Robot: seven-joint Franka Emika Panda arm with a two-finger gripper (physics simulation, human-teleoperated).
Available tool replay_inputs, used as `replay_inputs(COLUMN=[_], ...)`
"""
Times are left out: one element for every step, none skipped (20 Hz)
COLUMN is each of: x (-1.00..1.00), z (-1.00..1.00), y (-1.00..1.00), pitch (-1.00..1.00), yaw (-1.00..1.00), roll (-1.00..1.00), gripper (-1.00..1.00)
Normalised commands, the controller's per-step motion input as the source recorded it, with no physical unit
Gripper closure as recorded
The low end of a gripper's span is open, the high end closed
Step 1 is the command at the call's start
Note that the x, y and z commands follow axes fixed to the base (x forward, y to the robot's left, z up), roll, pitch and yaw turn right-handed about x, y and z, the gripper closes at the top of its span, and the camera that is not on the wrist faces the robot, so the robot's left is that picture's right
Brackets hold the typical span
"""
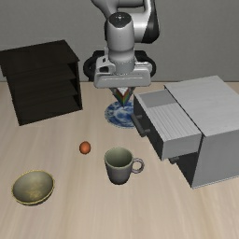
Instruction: Pick up the cake and place it on the plate
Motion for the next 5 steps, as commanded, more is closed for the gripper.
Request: replay_inputs(x=[0.00, 0.00, 0.00, 0.00, 0.00], z=[0.00, 0.00, 0.00, 0.00, 0.00], y=[0.00, 0.00, 0.00, 0.00, 0.00], pitch=[0.00, 0.00, 0.00, 0.00, 0.00], yaw=[0.00, 0.00, 0.00, 0.00, 0.00], roll=[0.00, 0.00, 0.00, 0.00, 0.00], gripper=[-1.00, -1.00, -1.00, -1.00, -1.00])
